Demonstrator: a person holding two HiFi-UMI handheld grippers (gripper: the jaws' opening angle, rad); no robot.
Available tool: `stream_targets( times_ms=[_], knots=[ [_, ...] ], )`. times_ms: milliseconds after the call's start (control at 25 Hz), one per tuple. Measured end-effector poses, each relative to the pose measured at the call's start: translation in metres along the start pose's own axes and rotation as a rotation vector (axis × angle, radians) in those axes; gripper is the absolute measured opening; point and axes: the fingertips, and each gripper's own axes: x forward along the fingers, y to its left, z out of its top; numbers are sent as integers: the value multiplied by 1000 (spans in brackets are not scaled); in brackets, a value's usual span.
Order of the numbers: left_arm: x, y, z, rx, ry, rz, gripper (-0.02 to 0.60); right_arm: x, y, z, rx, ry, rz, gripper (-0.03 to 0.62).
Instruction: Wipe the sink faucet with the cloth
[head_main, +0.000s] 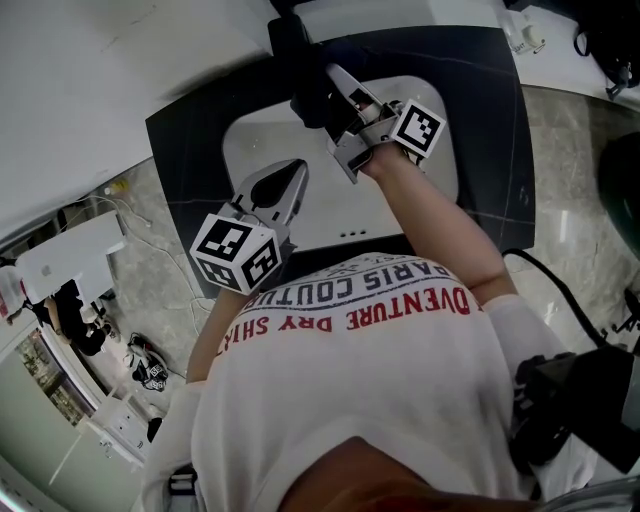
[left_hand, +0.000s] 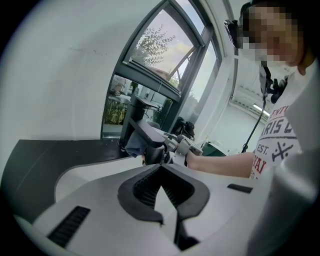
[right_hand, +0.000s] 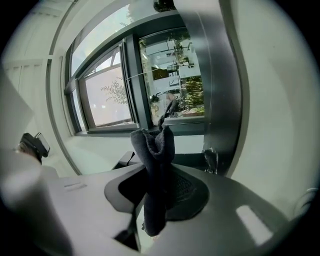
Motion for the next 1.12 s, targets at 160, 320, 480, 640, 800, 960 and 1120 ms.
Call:
stream_targets(
  times_ms=[160, 320, 480, 640, 800, 960, 1120],
  knots=[
    [2, 3, 0, -4, -1, 0, 0, -1, -6, 2, -44, 3, -30, 75],
    [4, 5, 2, -7, -4, -4, 0, -5, -24, 3, -104, 16, -131, 75],
    [6, 8, 1, -14, -3, -2, 0, -8, -42, -1, -155, 45, -269, 75],
    [3, 9, 0, -19, -9, 6, 0, -8, -50, -3, -212, 73, -360, 75],
    [-3, 7, 1, -21, -26, 15, 0, -9, -49, -4, -204, 84, -373, 75],
    [-13, 4, 5, -32, -73, 31, 0, -15, -29, -6, -248, 126, -331, 75],
    [-31, -7, 8, -40, -139, 54, 0, -40, 5, -16, -418, 211, -326, 75]
  ],
)
